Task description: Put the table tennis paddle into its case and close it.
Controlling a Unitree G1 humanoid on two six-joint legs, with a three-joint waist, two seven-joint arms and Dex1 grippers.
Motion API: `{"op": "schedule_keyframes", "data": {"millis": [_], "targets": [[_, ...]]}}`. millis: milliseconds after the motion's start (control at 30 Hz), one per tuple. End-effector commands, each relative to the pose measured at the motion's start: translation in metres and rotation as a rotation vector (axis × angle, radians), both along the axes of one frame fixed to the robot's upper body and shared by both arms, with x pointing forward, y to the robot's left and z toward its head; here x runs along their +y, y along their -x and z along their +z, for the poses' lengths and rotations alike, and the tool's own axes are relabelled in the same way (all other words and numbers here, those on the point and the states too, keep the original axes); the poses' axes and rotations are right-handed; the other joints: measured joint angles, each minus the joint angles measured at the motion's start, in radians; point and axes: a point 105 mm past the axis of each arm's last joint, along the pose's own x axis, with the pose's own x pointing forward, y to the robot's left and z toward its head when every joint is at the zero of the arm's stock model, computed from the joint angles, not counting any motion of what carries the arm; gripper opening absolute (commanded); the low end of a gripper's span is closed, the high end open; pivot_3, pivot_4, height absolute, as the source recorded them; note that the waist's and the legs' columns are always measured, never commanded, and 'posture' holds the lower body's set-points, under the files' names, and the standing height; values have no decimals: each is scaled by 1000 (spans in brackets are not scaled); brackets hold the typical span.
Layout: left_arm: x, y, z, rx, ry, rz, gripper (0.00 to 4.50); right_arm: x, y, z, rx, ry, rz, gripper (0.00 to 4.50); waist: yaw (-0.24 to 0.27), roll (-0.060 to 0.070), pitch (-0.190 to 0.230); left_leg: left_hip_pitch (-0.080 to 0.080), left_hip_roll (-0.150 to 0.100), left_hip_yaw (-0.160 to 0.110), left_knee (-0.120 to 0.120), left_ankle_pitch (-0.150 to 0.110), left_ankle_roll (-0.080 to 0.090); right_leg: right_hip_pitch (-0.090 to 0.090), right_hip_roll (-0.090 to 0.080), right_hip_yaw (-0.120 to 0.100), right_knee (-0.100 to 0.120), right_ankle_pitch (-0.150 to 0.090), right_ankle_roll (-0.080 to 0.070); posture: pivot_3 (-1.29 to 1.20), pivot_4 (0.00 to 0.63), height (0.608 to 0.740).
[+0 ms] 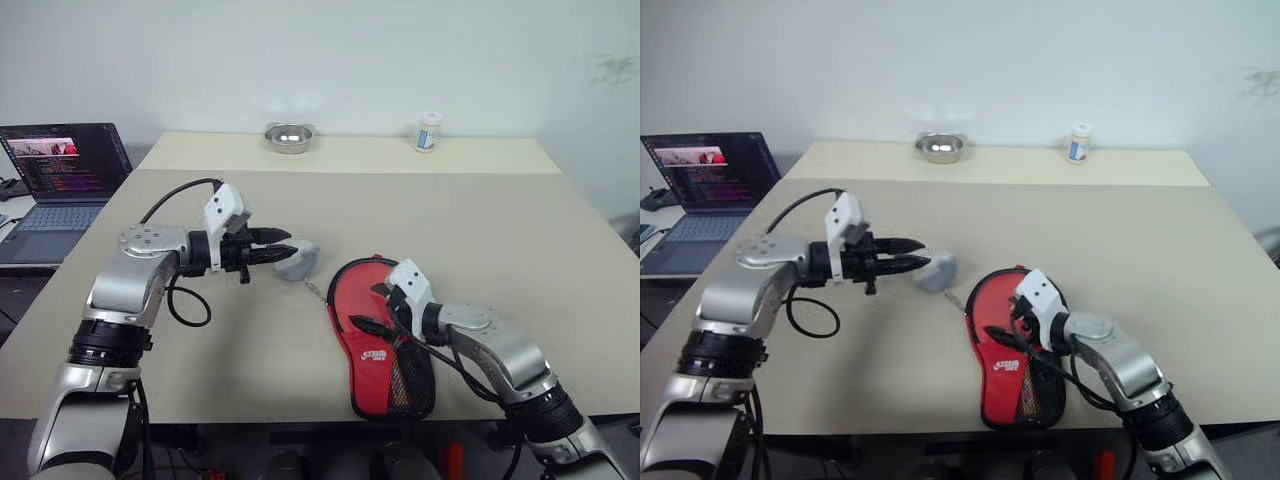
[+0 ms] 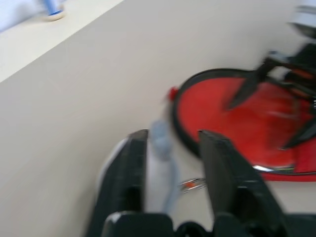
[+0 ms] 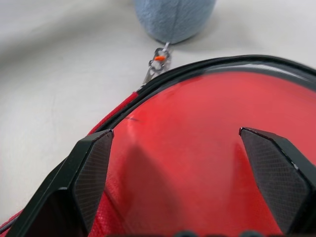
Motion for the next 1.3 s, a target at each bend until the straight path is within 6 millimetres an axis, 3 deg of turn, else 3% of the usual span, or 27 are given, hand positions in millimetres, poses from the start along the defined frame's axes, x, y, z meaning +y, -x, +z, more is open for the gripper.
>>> {"op": "schedule_keyframes", "data": {"millis": [33, 67, 300, 500, 667, 933, 1033, 1200, 1300], "targets": [[10, -4, 14, -63, -28, 14, 3051, 3, -2, 3, -40, 0, -6, 4500, 0, 0, 0, 0, 0, 0, 0, 0, 0, 0, 0, 0, 0, 0, 0, 0, 150, 740], [11, -5, 11, -52, -34, 9, 3363, 3, -3, 2, -37, 1, -11, 4500, 0, 0, 0, 0, 0, 0, 0, 0, 0, 0, 0, 0, 1, 0, 0, 0, 150, 740], [5, -28, -13, 1, -97, -17, 3363, 2, -5, -2, -34, 15, -31, 4500, 3, -1, 0, 1, 0, 0, 1, 0, 0, 0, 0, 0, 3, 0, 0, 0, 150, 740], [-20, -57, -30, 29, -87, 5, 3363, 7, -3, -3, -32, 17, -31, 4500, 2, -2, -1, 0, -1, 0, 2, 0, 0, 0, 0, 0, 3, 0, 0, 0, 150, 740], [-35, -56, -57, 100, -137, -52, 3363, 5, 0, -5, -31, 31, -38, 4500, -3, -2, -1, 0, -1, 1, 2, 0, 0, 0, 0, 0, 3, 0, 0, 0, 150, 740], [-17, -50, -67, 146, -197, -60, 3363, -1, 2, -4, -34, 39, -62, 4500, -5, -3, -2, 3, -1, 0, 2, 0, 0, 0, 1, 0, 6, 0, 0, 0, 150, 740], [-13, -52, -67, 151, -194, -33, 2789, -1, 1, -3, -41, 44, -62, 4500, -5, -3, -2, 4, 0, 0, 2, 0, 0, 2, 1, 0, 6, 0, 0, 0, 150, 740], [-12, -49, -70, 188, -179, -36, 1149, 1, -2, 1, -51, 44, -59, 4500, -5, -3, -2, 4, 0, 0, 2, 0, 0, 2, 1, 0, 6, 0, 0, 0, 150, 740], [-14, -47, -72, 196, -178, -52, 454, 1, -3, -5, -37, 65, -63, 4500, -5, -3, -2, 5, 0, 1, 2, 0, 0, 2, 1, 0, 6, 0, 0, 0, 150, 740]]}}
